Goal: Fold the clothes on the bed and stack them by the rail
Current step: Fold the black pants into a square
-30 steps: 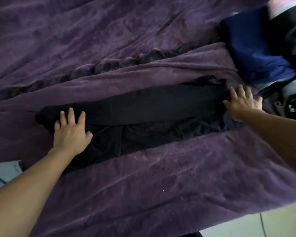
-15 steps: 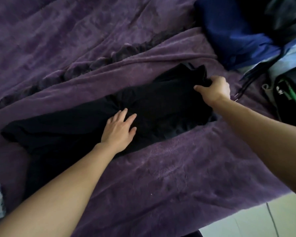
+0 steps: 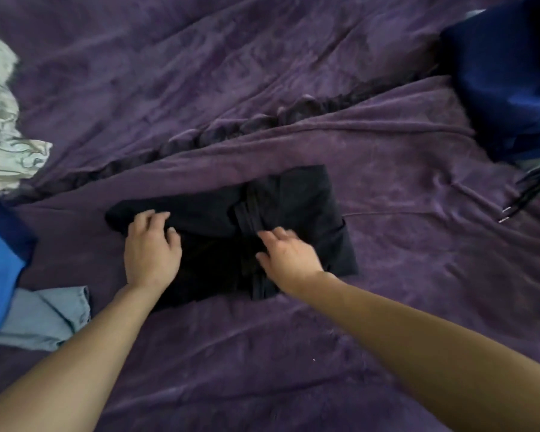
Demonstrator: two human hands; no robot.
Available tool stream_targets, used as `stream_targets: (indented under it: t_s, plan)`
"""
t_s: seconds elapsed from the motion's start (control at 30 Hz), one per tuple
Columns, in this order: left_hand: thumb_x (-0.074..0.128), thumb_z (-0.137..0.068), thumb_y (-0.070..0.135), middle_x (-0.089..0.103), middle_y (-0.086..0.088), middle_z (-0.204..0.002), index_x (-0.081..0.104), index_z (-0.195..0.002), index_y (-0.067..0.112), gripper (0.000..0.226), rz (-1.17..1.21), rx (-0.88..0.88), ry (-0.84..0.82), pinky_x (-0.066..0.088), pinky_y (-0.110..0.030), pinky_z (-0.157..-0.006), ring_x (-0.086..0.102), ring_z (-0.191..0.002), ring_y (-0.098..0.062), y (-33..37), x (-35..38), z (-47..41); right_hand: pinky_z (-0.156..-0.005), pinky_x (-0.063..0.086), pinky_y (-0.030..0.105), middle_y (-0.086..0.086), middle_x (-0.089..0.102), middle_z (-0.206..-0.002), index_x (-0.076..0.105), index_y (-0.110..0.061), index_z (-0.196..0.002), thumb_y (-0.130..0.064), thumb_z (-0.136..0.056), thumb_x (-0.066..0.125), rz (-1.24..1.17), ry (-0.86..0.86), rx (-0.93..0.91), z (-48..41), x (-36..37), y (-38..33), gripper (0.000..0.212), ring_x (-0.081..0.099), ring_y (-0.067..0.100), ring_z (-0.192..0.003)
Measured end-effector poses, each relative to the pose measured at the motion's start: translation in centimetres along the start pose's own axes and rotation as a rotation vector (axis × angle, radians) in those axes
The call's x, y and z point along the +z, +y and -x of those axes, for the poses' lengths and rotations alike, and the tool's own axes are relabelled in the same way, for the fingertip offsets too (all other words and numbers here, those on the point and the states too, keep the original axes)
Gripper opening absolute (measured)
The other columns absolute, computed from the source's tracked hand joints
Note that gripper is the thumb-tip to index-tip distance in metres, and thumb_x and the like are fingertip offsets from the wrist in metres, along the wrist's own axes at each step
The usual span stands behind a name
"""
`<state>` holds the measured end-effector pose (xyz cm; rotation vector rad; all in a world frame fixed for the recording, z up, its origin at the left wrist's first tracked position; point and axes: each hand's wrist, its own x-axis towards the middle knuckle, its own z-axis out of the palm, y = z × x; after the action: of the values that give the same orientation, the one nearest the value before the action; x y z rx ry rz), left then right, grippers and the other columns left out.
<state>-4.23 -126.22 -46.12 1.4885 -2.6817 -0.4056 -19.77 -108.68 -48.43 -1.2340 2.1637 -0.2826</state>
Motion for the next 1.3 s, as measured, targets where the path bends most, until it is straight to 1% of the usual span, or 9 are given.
stream_targets:
  t_s: [0.1, 0.2, 0.27, 0.37, 0.47, 0.57, 0.73, 1.03, 1.3]
  plan:
    - [0.055, -0.091, 0.013, 0.046, -0.026, -0.136, 0.058, -0.125, 0.001, 0.036, -0.055, 0.22, 0.041, 0.039, -0.05, -0.102, 0.045, -0.124, -0.044, 2.8, 2.0, 1.2, -0.094, 0.043, 0.045, 0.01, 0.049, -0.142, 0.054, -0.017, -0.133, -0.031, -0.086, 0.061, 0.188, 0.342, -0.117, 0.7, 0.1, 4.8, 0.05, 0.042, 0.031, -0.133]
    - [0.05, -0.093, 0.035, 0.028, -0.021, -0.152, 0.044, -0.142, 0.016, 0.053, -0.11, 0.465, -0.154, 0.028, -0.049, -0.11, 0.028, -0.14, -0.039, 7.4, 5.8, 2.9, -0.11, 0.025, 0.052, 0.009, 0.019, -0.159, 0.032, -0.02, -0.149, -0.049, -0.093, 0.047, 0.342, 0.18, -0.005, 1.1, -0.2, 10.1, 0.065, 0.014, 0.029, -0.147]
    - [0.037, -0.095, 0.053, 0.005, -0.014, -0.16, 0.018, -0.151, 0.027, 0.065, -0.242, 0.468, -0.337, 0.014, -0.049, -0.116, 0.006, -0.147, -0.032, 8.2, 8.5, 3.3, -0.114, 0.017, 0.051, 0.007, 0.007, -0.161, 0.016, -0.024, -0.153, -0.058, -0.094, 0.031, 0.42, 0.057, 0.058, 1.1, 0.2, 13.0, 0.069, 0.003, 0.026, -0.148]
    - [0.016, -0.09, 0.065, -0.011, -0.008, -0.16, -0.005, -0.151, 0.03, 0.074, -0.37, 0.415, -0.418, 0.004, -0.048, -0.118, -0.008, -0.147, -0.027, 6.5, 10.9, 3.2, -0.113, 0.02, 0.049, 0.007, 0.013, -0.16, 0.013, -0.027, -0.153, -0.063, -0.092, 0.022, 0.404, 0.078, 0.057, 1.2, 0.4, 14.8, 0.071, 0.007, 0.023, -0.148]
    - [0.006, -0.086, 0.067, -0.015, -0.007, -0.159, -0.011, -0.15, 0.03, 0.076, -0.407, 0.458, -0.445, 0.001, -0.047, -0.118, -0.011, -0.147, -0.026, 5.7, 11.0, 2.6, -0.106, 0.031, 0.049, 0.005, 0.033, -0.153, 0.025, -0.017, -0.149, -0.061, -0.092, 0.032, 0.159, 0.281, 0.13, 0.6, 0.3, 13.7, 0.073, 0.028, 0.023, -0.142]
    - [0.014, -0.091, 0.063, -0.009, -0.008, -0.16, -0.001, -0.152, 0.028, 0.072, -0.348, 0.476, -0.444, 0.005, -0.044, -0.119, -0.006, -0.148, -0.025, 5.6, 10.0, 2.5, -0.092, 0.042, 0.046, 0.004, 0.045, -0.141, 0.025, -0.016, -0.147, -0.066, -0.088, 0.041, -0.126, 0.345, 0.361, -1.1, 0.1, 11.1, 0.079, 0.042, 0.026, -0.127]
    - [0.053, -0.094, 0.035, 0.036, -0.018, -0.149, 0.046, -0.139, 0.01, 0.051, -0.101, 0.349, -0.214, 0.034, -0.049, -0.106, 0.037, -0.135, -0.035, 2.3, 5.1, 2.2, -0.081, 0.046, 0.039, 0.012, 0.062, -0.117, 0.05, -0.012, -0.118, -0.058, -0.08, 0.064, -0.344, 0.223, 0.673, -3.2, -1.9, 8.4, 0.062, 0.058, 0.035, -0.107]
    - [0.06, -0.089, 0.015, 0.051, -0.019, -0.131, 0.059, -0.121, 0.002, 0.035, -0.033, 0.147, -0.045, 0.042, -0.052, -0.089, 0.049, -0.116, -0.04, -13.3, -3.5, 1.6, -0.077, 0.046, 0.04, 0.007, 0.067, -0.108, 0.046, -0.021, -0.123, -0.04, -0.086, 0.064, -0.222, 0.489, 0.254, 0.0, -4.4, -9.7, 0.046, 0.062, 0.035, -0.095]
    - [0.065, -0.084, 0.009, 0.058, -0.017, -0.116, 0.062, -0.113, 0.001, 0.03, 0.012, 0.139, -0.021, 0.045, -0.05, -0.084, 0.056, -0.104, -0.038, -24.0, -7.4, 2.8, -0.074, 0.045, 0.041, 0.011, 0.056, -0.12, 0.039, -0.016, -0.129, -0.029, -0.093, 0.054, 0.027, 0.276, 0.169, -5.3, 4.5, -24.0, 0.041, 0.061, 0.039, -0.097]
